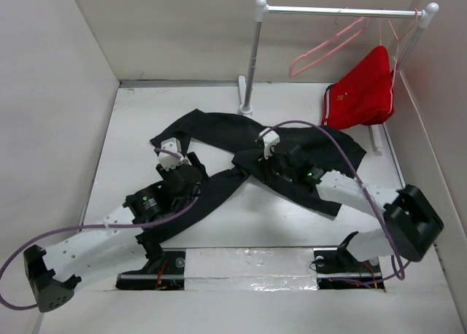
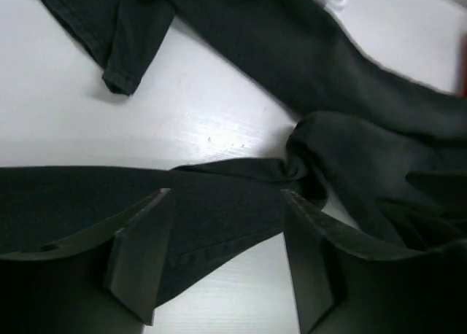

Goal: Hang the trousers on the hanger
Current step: Flatten out the trousers at the center of the board.

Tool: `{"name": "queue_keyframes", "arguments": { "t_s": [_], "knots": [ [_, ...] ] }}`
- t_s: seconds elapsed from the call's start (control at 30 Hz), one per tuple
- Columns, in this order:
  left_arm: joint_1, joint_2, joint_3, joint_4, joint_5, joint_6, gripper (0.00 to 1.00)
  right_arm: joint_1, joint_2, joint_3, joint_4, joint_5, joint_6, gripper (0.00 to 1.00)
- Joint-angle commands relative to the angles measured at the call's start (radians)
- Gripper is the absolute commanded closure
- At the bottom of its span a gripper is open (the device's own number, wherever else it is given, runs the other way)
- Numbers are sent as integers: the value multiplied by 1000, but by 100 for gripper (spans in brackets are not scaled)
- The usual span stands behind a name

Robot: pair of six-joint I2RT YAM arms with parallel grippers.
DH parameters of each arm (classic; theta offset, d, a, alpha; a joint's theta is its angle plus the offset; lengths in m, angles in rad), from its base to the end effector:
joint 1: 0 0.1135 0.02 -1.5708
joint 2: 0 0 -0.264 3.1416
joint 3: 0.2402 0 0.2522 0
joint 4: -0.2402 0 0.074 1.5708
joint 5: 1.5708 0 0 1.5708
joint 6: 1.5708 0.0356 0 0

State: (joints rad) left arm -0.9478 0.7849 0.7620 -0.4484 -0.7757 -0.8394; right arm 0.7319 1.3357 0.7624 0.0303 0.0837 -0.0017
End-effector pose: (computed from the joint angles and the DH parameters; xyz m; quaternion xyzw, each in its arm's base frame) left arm 0.1183 -0.1220 0.3093 -0.1545 0.7989 -0.1749 0.5544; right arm 0.2181 0.1920 0.2312 -0.2928 0.8196 0.1413 0.4718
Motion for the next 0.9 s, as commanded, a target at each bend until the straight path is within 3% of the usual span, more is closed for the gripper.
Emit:
{"name": "queue_keyframes", "arguments": {
  "t_s": [0.0,0.07,0.27,0.47,0.53,0.7,0.83,0.87],
  "knots": [
    [70,-12,-18,132,94,34,40,35,97,116,-27,82,-66,36],
    [115,-18,-59,132,157,34,31,35,132,127,-27,76,-66,37],
    [406,-35,-294,220,462,39,27,35,229,136,-20,59,-43,44],
    [417,-9,-355,195,515,-42,24,57,249,132,-26,39,-35,51],
    [417,10,-372,189,544,-67,24,57,243,117,-13,47,-31,61],
    [426,40,-429,195,576,-122,26,57,241,104,-6,74,-17,100],
    [446,19,-435,247,520,-135,37,67,120,20,-12,120,32,100],
    [446,19,-435,267,535,-127,46,67,88,6,-23,129,38,100]
  ]
}}
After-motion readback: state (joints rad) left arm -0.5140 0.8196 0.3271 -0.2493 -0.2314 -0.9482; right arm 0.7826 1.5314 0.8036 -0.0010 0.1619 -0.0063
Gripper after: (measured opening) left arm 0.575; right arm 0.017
